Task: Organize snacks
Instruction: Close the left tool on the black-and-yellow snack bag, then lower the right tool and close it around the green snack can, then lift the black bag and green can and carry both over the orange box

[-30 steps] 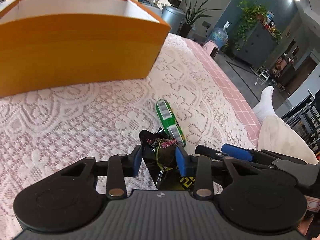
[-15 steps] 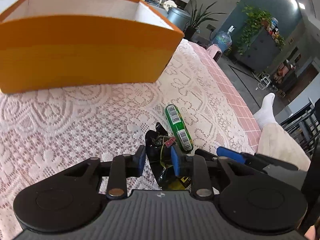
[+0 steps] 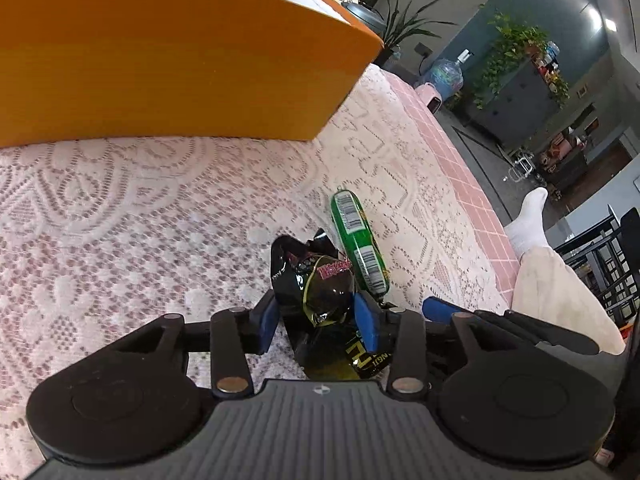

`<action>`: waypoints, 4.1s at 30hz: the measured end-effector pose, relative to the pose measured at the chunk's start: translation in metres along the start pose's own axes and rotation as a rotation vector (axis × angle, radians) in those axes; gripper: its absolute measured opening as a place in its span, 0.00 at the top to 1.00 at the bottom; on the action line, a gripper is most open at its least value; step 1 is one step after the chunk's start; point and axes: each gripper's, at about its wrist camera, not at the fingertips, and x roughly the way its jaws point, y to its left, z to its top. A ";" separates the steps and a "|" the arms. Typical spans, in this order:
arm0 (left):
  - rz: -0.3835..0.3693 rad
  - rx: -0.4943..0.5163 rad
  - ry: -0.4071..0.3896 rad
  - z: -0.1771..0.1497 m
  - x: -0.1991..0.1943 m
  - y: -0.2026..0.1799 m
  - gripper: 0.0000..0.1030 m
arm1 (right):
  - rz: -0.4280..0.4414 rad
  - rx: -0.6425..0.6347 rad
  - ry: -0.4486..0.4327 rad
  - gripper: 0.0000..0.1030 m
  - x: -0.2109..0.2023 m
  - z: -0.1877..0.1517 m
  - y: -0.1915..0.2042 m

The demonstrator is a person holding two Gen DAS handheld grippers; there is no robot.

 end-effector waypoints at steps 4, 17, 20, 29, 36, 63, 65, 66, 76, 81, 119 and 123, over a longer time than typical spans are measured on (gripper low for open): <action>0.007 0.013 -0.030 0.002 0.003 -0.004 0.54 | 0.006 -0.004 -0.003 0.62 -0.001 0.000 0.001; 0.046 0.088 -0.091 0.006 0.015 -0.013 0.49 | 0.019 -0.004 -0.005 0.62 -0.001 0.000 0.001; 0.046 0.100 -0.099 0.003 0.013 -0.013 0.51 | 0.025 -0.012 -0.007 0.62 -0.001 0.000 0.003; 0.133 0.156 -0.115 0.005 -0.009 -0.011 0.52 | 0.041 0.025 -0.058 0.61 -0.008 0.001 -0.003; 0.218 0.184 -0.131 0.012 -0.025 0.002 0.52 | 0.069 0.042 -0.137 0.59 -0.016 0.010 0.000; 0.217 0.106 -0.118 0.017 -0.029 0.032 0.51 | 0.068 0.006 -0.072 0.76 0.035 0.035 0.019; 0.211 0.092 -0.117 0.017 -0.030 0.035 0.51 | 0.075 -0.006 -0.078 0.80 0.034 0.034 0.021; 0.208 0.086 -0.116 0.017 -0.030 0.037 0.51 | 0.075 -0.012 -0.079 0.80 0.032 0.034 0.022; 0.200 0.084 -0.133 0.013 -0.042 0.036 0.52 | 0.109 -0.026 -0.081 0.80 0.019 0.028 0.027; 0.191 0.084 -0.157 0.011 -0.057 0.034 0.52 | 0.130 -0.037 -0.095 0.80 0.001 0.021 0.029; 0.282 0.158 -0.379 0.112 -0.153 0.023 0.52 | 0.354 -0.109 -0.252 0.80 -0.100 0.158 0.080; 0.292 0.156 -0.380 0.124 -0.144 0.028 0.52 | 0.347 -0.129 -0.254 0.80 -0.086 0.176 0.089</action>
